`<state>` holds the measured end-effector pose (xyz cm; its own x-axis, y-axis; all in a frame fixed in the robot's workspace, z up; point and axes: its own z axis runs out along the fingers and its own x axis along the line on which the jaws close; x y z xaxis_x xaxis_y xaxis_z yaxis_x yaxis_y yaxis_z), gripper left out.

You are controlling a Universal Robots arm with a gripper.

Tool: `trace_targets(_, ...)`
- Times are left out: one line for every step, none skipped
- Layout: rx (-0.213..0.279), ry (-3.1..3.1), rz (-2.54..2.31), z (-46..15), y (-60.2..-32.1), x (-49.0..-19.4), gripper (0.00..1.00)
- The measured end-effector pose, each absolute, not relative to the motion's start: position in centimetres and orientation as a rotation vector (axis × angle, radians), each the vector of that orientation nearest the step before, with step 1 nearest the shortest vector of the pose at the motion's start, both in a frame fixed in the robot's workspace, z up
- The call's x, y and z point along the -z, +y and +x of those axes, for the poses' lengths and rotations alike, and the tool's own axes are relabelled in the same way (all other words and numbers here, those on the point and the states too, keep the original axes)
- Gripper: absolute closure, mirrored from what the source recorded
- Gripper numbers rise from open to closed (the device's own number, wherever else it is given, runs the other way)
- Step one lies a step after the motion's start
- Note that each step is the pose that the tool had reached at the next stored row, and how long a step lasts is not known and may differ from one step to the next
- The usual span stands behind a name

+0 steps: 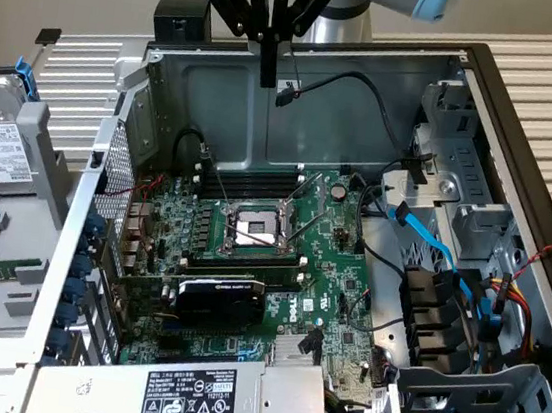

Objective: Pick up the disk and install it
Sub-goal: 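Reach for the disk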

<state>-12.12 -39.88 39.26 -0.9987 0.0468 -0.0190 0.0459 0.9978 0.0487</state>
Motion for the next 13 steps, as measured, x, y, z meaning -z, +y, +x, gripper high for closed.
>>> trace_targets(-0.075, 3.12, 0.072, -12.1, -39.9, -39.3, 0.89)
trace_targets(-0.076, 3.12, 0.072, -12.2, -39.9, -39.3, 0.89)
trace_targets(-0.075, 3.12, 0.072, -12.4, -39.9, -39.3, 0.89)
trace_targets(-0.075, 3.12, 0.072, -12.7, -39.9, -39.3, 0.89)
trace_targets(-0.075, 3.12, 0.072, -13.0, -39.9, -39.3, 0.89)
trace_targets(-0.075, 3.12, 0.072, -13.4, -39.9, -39.3, 0.89)
trace_targets(-0.075, 3.12, 0.073, -13.9, -39.9, -39.3, 0.89)
trace_targets(-0.075, 3.12, 0.072, -14.3, -39.9, -39.3, 0.89)
trace_targets(-0.076, 3.12, 0.072, -14.8, -39.9, -39.3, 0.89)
trace_targets(-0.075, 3.12, 0.072, -15.3, -39.9, -39.3, 0.89)
trace_targets(-0.075, 3.12, 0.073, -15.7, -39.9, -39.3, 0.89)
trace_targets(-0.075, 3.12, 0.072, -16.1, -39.9, -39.3, 0.89)
trace_targets(-0.075, 3.12, 0.072, -16.6, -39.9, -39.3, 0.89)
